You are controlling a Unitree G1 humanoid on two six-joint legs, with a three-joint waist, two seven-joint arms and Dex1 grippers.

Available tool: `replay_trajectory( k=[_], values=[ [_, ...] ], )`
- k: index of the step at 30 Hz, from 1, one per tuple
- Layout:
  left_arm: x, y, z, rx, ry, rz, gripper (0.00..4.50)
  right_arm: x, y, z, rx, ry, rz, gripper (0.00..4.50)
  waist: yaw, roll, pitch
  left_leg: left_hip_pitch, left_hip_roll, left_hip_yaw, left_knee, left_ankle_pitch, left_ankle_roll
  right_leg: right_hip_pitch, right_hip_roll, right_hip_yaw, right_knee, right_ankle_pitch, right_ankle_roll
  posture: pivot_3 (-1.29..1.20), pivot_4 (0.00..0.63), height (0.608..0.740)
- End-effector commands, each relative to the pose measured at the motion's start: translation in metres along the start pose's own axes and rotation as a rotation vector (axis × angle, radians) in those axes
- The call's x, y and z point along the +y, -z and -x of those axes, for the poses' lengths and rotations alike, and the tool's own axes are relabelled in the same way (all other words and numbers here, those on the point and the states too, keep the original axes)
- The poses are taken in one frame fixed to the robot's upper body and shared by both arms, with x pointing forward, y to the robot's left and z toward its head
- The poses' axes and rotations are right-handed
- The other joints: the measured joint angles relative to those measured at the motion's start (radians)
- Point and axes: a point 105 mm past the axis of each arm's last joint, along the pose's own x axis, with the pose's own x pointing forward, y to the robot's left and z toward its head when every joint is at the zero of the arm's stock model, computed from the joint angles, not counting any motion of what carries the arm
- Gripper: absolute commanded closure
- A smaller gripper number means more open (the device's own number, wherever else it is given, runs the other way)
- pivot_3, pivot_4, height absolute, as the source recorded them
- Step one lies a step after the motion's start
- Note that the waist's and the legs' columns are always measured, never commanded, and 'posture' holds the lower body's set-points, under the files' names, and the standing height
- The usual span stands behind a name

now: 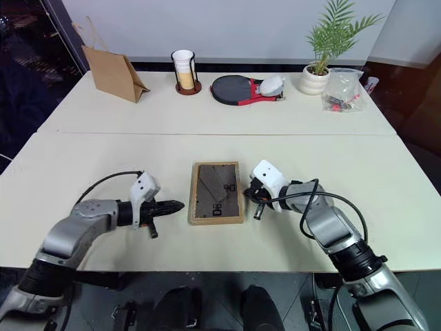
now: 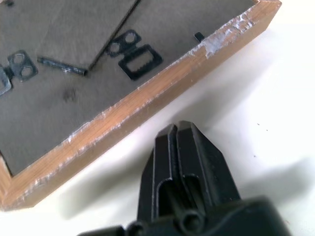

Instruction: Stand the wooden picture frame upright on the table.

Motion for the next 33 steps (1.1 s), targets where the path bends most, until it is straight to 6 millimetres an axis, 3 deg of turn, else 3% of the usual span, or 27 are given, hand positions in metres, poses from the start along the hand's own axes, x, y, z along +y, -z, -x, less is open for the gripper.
replay_trajectory(
  k=[1, 6, 13, 22, 33],
  values=[
    [-0.01, -0.034, 0.012, -0.098, 0.13, 0.188, 2.66, -0.011, -0.003, 0.016, 0.001, 0.031, 0.113, 4.5, -0.002, 0.0, 0.0, 0.0, 0.0, 0.0, 0.001, 0.0, 0.0, 0.0, 0.0, 0.0, 0.0, 0.0, 0.0, 0.0, 0.15, 0.74],
    [-0.014, -0.05, 0.009, -0.096, 0.211, 0.497, 0.1, -0.005, -0.003, 0.016, -0.003, -0.01, 0.149, 4.5, -0.012, 0.0, 0.0, 0.0, 0.0, 0.0, 0.006, -0.002, 0.003, 0.001, 0.001, 0.0, 0.002, 0.0, 0.001, 0.0, 0.15, 0.74],
    [-0.007, -0.036, -0.004, 0.06, 0.11, 0.591, 0.04, 0.012, -0.005, 0.006, -0.006, -0.082, 0.155, 4.5, -0.012, 0.0, 0.0, 0.0, 0.0, -0.001, 0.006, -0.002, 0.003, 0.0, 0.002, 0.0, 0.005, -0.001, 0.001, 0.0, 0.15, 0.74],
    [-0.013, -0.024, -0.01, 0.136, 0.095, 0.67, 0.04, 0.034, -0.034, -0.014, -0.123, -0.168, 0.133, 4.5, -0.011, -0.001, 0.0, 0.0, 0.0, -0.002, 0.007, -0.002, 0.002, 0.001, 0.001, 0.0, 0.006, -0.001, 0.001, 0.0, 0.15, 0.74],
    [-0.007, -0.008, -0.019, 0.134, 0.065, 0.757, 0.04, 0.035, -0.053, -0.021, -0.174, -0.205, 0.16, 4.5, -0.007, 0.0, 0.0, 0.002, -0.001, -0.002, 0.007, -0.002, 0.002, 0.003, 0.0, 0.0, 0.006, -0.001, 0.001, 0.0, 0.15, 0.74]
  ],
)
